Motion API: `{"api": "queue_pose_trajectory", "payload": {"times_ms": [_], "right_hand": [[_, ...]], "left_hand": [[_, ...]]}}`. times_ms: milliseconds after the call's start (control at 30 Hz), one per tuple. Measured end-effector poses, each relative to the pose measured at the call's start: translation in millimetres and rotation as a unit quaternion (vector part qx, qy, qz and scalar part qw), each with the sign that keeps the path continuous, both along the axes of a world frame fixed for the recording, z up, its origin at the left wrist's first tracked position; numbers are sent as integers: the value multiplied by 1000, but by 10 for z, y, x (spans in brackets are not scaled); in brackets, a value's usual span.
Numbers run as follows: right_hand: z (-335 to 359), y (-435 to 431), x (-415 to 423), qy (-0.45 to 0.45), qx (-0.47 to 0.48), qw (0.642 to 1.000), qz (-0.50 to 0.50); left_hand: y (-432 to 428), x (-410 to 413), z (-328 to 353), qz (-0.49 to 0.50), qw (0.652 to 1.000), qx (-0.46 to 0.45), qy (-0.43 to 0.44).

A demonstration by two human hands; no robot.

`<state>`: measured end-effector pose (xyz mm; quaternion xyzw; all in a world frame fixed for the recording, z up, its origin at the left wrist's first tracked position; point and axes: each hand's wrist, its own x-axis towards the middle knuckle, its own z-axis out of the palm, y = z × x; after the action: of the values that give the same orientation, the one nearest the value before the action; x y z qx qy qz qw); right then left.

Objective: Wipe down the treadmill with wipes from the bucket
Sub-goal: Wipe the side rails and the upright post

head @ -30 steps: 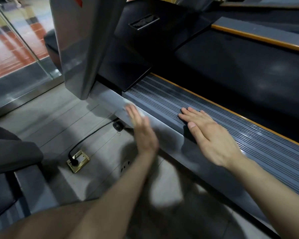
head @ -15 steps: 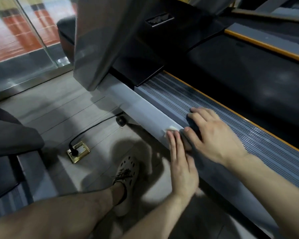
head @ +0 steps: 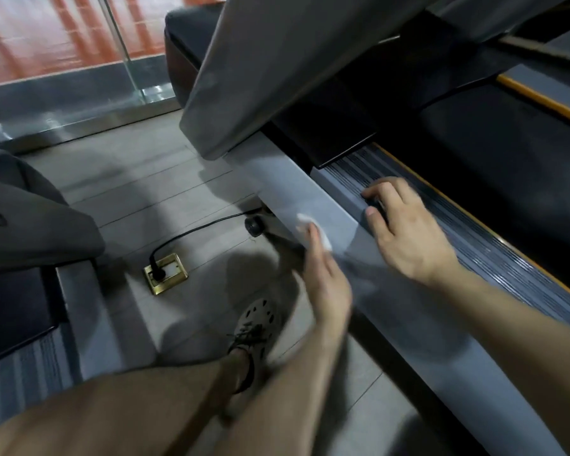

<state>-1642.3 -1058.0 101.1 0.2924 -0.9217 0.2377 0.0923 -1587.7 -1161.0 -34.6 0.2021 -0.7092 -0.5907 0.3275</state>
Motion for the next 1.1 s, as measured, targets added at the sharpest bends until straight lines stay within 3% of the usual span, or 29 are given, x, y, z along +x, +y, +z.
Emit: {"api": "queue_pose_trajectory", "payload": {"times_ms": [133, 267, 400, 433, 533, 667, 767, 867, 1000, 1100], "right_hand": [[20, 40, 55, -4, -15, 1000, -2], [19, 50, 25, -13, -23, 1000, -1], [-1, 35, -5, -8, -26, 1000, -1], [2, 34, -4, -9, -28, 1000, -2], [-1, 27, -11, -11, -26, 1000, -1], [-1, 41, -17, -14, -28, 1000, 2], [0, 57, -2, -17, -31, 999, 1], [2, 59, -5, -21, -35, 999, -3], [16, 39, -19, -24, -33, 999, 0], [20, 35, -19, -26, -34, 999, 0]], "left_hand": [[623, 468, -284, -9, 998, 37, -54], [-365, -235, 21, 12, 998, 28, -58], [-1526, -964, 373, 58, 984, 26, -167], [-1612, -1012, 419, 56, 986, 23, -158], [-1306, -838, 281, 61, 984, 108, -130], [52, -1, -233, -7, 959, 224, -174], [571, 303, -548, -39, 962, 181, -202], [-55, -7, -217, -2, 970, 138, -202], [-1153, -705, 615, 69, 991, 23, -111], [-1262, -935, 886, 88, 995, -4, -47]]}}
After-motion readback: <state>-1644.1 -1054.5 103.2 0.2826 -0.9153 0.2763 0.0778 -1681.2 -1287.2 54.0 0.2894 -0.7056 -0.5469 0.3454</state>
